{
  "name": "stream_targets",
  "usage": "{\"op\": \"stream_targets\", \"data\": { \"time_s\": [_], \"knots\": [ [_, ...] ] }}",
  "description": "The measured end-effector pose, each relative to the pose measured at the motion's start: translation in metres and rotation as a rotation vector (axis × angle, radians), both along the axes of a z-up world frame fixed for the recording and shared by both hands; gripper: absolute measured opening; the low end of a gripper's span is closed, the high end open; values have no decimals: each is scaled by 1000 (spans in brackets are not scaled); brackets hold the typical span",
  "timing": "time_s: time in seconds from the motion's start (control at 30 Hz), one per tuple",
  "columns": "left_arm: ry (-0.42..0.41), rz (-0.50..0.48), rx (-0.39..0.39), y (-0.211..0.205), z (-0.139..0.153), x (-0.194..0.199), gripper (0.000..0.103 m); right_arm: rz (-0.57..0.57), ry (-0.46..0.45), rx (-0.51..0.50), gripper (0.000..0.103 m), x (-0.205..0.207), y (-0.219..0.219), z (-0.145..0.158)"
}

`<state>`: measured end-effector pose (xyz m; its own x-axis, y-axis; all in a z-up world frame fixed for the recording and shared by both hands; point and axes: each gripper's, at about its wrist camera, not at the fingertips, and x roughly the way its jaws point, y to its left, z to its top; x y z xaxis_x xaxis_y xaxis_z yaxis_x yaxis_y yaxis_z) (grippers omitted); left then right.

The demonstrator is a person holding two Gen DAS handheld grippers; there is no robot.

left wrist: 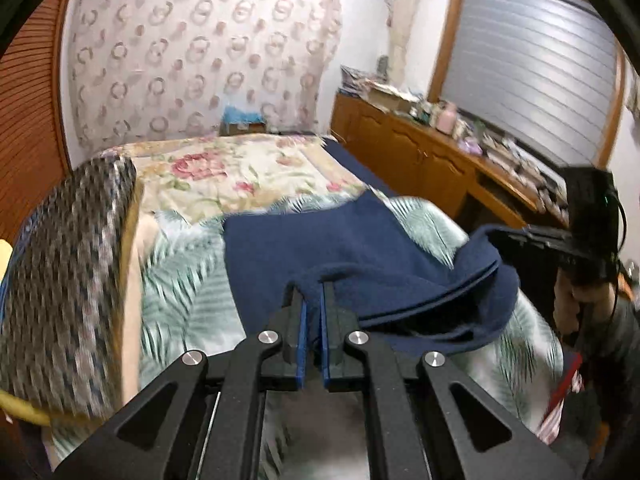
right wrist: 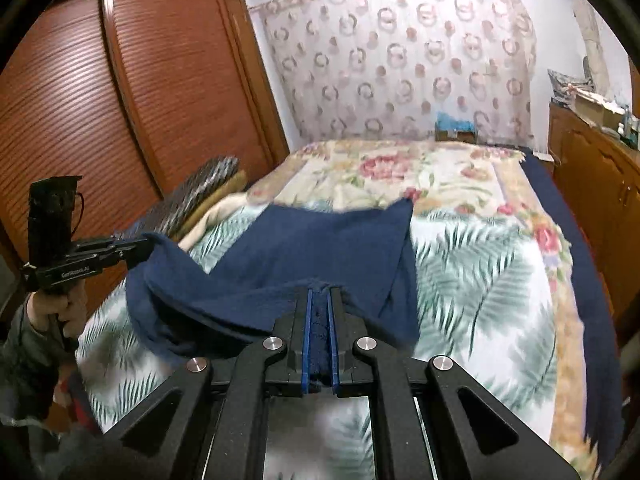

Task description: Fold small clothes

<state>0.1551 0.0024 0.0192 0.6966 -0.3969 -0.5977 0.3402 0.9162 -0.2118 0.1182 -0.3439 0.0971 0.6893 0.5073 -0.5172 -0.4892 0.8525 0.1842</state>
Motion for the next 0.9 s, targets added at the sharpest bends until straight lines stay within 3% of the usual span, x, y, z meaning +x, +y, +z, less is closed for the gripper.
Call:
{"op": "stream_targets", "data": {
  "time_s": [0.13, 0.37, 0.6, 0.67, 0.7, 0.77, 0.83, 0.9],
  "knots": [
    [11, 53, 4, 3, 3, 58, 6, -19, -1, 2, 7, 53, 1, 4],
    [81, 107, 30, 1, -21, 129, 6, -50, 70, 6, 7, 149, 2, -19],
    [138, 131, 51, -1, -41, 160, 6, -71, 109, -39, 7, 185, 15, -24],
    [148, 135, 41, 0, -44, 162, 8, -94, 132, -48, 17, 194, 16, -27],
    [149, 134, 32, 0, -44, 160, 10, -120, 131, -56, 19, 196, 15, -25],
    [130, 142, 33, 2, -41, 156, 34, -162, 119, -67, 37, 194, 11, -21],
    [96, 150, 36, 5, -35, 145, 49, -162, 104, -59, 47, 187, 9, -15],
    [78, 153, 37, 8, -30, 135, 58, -146, 91, -78, 55, 176, 12, -11]
  ]
}}
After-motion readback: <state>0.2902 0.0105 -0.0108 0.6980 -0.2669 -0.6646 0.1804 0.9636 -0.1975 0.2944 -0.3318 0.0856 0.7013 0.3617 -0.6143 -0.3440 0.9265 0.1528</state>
